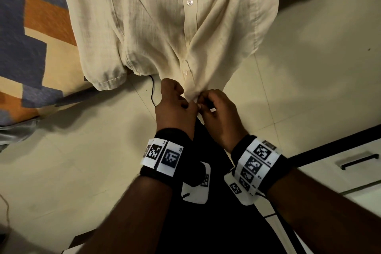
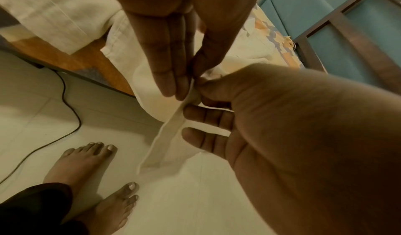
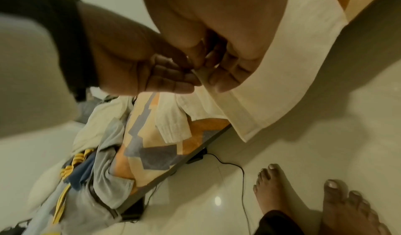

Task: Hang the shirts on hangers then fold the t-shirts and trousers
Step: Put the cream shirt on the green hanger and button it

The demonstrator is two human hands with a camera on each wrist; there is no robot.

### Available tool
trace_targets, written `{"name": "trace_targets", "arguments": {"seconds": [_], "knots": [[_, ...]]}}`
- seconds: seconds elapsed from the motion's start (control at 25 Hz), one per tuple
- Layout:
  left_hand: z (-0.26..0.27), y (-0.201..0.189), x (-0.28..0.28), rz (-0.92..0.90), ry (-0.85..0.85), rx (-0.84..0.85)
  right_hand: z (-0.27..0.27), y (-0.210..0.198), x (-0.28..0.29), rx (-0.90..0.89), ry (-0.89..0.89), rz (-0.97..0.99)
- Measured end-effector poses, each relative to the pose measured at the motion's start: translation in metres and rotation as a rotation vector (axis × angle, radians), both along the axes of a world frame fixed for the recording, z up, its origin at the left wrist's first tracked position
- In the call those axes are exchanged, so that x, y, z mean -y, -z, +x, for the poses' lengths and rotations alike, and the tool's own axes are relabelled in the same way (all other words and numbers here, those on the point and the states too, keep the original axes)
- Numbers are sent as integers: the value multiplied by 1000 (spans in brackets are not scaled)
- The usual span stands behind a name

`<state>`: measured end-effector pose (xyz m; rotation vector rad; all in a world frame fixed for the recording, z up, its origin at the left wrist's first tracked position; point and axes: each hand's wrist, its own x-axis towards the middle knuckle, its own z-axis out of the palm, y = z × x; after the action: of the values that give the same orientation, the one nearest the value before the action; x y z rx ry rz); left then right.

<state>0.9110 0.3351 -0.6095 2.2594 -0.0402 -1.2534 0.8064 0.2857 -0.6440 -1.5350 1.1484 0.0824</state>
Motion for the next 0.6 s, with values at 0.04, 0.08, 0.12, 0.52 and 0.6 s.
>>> {"name": "trace_targets", "arguments": {"seconds": [0.04, 0.08, 0.12, 0.52, 0.6], "knots": [[-1, 1, 0, 4, 5, -1, -3, 2, -4, -11, -17, -31], [-2, 3, -1, 3, 19, 7, -7, 2, -5, -17, -46, -44], [-2, 5, -2, -11, 36, 14, -10, 3, -5, -15, -70, -44], [20, 7, -12, -341, 251, -173, -7, -5, 41, 33, 253, 932], [29, 11, -5, -315, 354, -139, -5, -5, 47, 65, 242, 964]]}}
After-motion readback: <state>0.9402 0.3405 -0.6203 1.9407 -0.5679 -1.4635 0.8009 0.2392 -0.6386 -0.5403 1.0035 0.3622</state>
